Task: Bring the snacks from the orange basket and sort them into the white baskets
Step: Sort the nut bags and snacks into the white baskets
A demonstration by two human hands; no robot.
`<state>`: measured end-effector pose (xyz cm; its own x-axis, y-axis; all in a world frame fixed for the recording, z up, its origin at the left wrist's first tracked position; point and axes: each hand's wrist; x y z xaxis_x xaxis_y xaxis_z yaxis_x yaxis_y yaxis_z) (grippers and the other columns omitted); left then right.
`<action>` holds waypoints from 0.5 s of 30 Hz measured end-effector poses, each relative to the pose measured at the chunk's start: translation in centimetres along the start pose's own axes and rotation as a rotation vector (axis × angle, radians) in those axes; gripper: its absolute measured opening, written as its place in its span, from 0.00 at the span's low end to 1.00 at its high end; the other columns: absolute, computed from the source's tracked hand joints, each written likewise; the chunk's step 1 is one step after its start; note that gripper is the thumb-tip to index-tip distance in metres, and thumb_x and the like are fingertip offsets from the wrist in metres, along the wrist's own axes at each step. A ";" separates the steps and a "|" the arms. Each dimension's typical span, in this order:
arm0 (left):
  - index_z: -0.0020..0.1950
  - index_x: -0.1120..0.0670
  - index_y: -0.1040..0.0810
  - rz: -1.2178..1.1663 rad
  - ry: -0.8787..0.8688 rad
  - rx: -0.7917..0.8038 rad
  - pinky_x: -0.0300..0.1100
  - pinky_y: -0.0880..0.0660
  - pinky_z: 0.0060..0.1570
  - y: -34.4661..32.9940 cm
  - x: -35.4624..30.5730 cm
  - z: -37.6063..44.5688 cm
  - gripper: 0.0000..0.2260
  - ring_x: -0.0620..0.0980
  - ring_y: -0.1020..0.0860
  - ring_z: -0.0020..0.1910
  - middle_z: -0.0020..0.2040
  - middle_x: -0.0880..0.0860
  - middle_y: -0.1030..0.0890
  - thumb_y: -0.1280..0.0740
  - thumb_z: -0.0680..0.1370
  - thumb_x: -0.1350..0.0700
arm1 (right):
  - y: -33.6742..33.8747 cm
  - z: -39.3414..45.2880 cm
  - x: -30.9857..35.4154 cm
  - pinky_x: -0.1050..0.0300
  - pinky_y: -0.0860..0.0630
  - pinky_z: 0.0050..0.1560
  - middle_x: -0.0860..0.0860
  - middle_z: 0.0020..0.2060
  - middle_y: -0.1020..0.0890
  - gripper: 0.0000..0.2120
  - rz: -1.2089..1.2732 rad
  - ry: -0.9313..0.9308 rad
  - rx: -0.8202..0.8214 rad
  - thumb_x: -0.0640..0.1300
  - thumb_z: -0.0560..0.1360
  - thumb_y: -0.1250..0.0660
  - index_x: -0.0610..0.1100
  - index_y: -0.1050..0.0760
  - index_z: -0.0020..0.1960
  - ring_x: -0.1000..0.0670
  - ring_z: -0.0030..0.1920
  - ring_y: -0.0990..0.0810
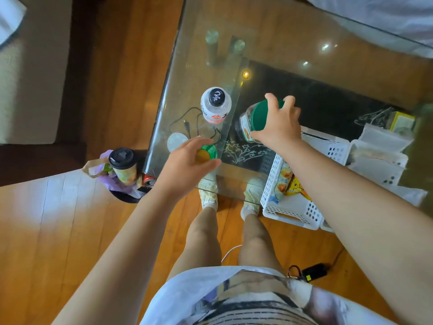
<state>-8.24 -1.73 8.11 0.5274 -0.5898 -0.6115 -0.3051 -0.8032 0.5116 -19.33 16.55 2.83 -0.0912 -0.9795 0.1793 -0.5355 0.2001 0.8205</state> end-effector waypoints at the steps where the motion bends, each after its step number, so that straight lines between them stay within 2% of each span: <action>1: 0.64 0.47 0.27 0.004 0.000 0.014 0.37 0.33 0.54 0.1 0.0 0.1 0.21 0.51 0.26 0.60 0.65 0.52 0.25 0.31 0.72 0.48 | 0.0 -0.1 0.0 0.44 0.25 0.54 0.41 0.66 0.40 0.41 0.002 0.001 -0.012 0.48 0.64 0.25 0.49 0.43 0.70 0.38 0.64 0.37; 6: 0.64 0.45 0.27 -0.074 0.054 0.117 0.46 0.28 0.58 0.6 0.0 0.3 0.21 0.55 0.27 0.63 0.64 0.54 0.25 0.30 0.72 0.46 | -1.1 -2.4 -1.0 0.45 0.25 0.51 0.42 0.65 0.38 0.41 -0.001 0.095 -0.036 0.46 0.60 0.23 0.50 0.40 0.68 0.39 0.64 0.37; 8: 0.62 0.42 0.26 -0.235 0.148 0.185 0.44 0.27 0.55 1.1 0.0 0.4 0.22 0.54 0.26 0.61 0.61 0.52 0.24 0.29 0.69 0.44 | -2.0 -4.0 -1.6 0.46 0.24 0.50 0.43 0.66 0.38 0.42 -0.031 0.168 -0.027 0.45 0.59 0.22 0.50 0.39 0.67 0.39 0.64 0.37; 11: 0.62 0.38 0.28 -0.432 0.275 0.243 0.52 0.28 0.62 1.5 0.1 0.5 0.26 0.50 0.25 0.60 0.62 0.49 0.25 0.30 0.64 0.44 | -3.2 -6.2 -2.4 0.46 0.25 0.52 0.44 0.66 0.37 0.44 -0.105 0.277 0.010 0.45 0.58 0.22 0.50 0.39 0.68 0.40 0.65 0.37; 13: 0.66 0.40 0.31 -0.541 0.338 0.271 0.56 0.29 0.63 1.5 0.3 0.7 0.31 0.49 0.25 0.59 0.61 0.48 0.25 0.29 0.63 0.47 | -3.9 -7.2 -2.6 0.46 0.24 0.54 0.45 0.67 0.36 0.45 -0.138 0.338 0.029 0.43 0.57 0.22 0.49 0.40 0.69 0.41 0.66 0.36; 15: 0.69 0.44 0.34 -0.656 0.394 0.284 0.56 0.29 0.63 1.3 0.6 0.9 0.35 0.51 0.24 0.60 0.60 0.50 0.24 0.28 0.63 0.50 | -4.4 -8.0 -2.8 0.45 0.25 0.58 0.47 0.67 0.35 0.47 -0.134 0.386 0.047 0.40 0.57 0.22 0.49 0.41 0.70 0.42 0.67 0.37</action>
<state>-8.98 -3.20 7.88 0.8923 0.0383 -0.4497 0.0015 -0.9966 -0.0819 -10.03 18.59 3.03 0.2985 -0.9153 0.2705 -0.5596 0.0618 0.8264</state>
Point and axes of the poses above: each hand's wrist, its own z-axis towards the middle knuckle, its own y-axis out of the back of the hand, x = y × z
